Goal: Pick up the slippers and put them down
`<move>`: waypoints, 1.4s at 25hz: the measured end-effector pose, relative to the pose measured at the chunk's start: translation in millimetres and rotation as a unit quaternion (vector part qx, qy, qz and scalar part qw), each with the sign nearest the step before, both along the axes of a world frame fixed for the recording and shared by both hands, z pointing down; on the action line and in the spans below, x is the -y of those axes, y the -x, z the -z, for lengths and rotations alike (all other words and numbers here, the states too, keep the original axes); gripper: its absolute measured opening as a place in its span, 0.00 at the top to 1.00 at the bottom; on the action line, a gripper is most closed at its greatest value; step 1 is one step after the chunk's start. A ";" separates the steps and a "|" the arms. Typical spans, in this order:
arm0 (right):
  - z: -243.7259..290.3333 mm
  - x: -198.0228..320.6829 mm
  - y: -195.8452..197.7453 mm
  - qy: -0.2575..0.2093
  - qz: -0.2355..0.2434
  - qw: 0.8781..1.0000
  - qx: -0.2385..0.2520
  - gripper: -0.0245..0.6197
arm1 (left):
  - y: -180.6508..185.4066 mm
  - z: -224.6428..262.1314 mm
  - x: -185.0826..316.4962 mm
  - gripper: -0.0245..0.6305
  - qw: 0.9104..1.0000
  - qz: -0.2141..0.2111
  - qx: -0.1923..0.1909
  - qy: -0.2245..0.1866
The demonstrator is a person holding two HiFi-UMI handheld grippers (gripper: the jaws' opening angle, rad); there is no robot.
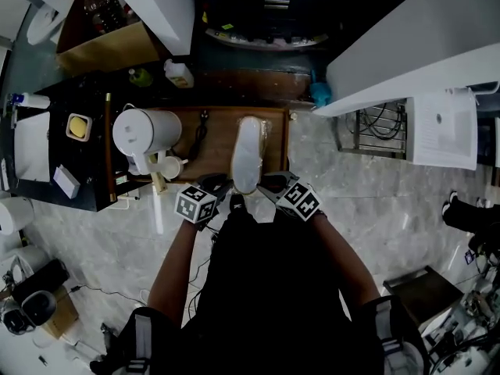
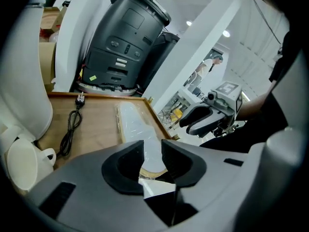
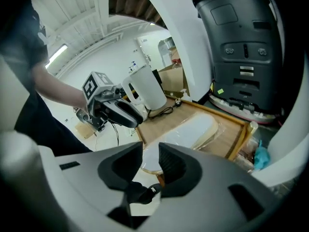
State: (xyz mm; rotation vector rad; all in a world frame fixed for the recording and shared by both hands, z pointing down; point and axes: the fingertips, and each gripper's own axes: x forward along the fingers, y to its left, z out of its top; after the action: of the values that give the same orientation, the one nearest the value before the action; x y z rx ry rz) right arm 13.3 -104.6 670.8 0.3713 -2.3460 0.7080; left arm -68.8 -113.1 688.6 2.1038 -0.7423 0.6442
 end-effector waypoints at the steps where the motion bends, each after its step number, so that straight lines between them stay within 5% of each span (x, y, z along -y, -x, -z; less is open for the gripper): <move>1: -6.3 0.0 -1.2 0.009 -0.001 1.000 -0.003 0.81 | 0.5 -5.1 1.0 0.80 1.000 -0.001 0.003 0.003; 12: -61.2 6.6 -17.4 0.072 -0.018 0.997 -0.039 0.56 | -2.2 -49.5 3.4 0.63 0.998 -0.021 0.017 0.056; 26: -87.8 22.6 -3.3 0.080 -0.036 0.995 -0.044 0.54 | -4.5 -84.0 13.6 0.56 0.997 -0.028 0.011 0.077; 35: -104.9 28.1 -0.9 0.112 -0.062 0.988 -0.089 0.54 | -5.0 -100.2 12.9 0.54 0.995 -0.022 0.012 0.092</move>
State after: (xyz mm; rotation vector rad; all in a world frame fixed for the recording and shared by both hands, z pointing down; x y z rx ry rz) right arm 14.1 -132.7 775.7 0.4614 -2.0636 0.9479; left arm -63.7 -126.0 788.9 1.9517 -0.6270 0.7335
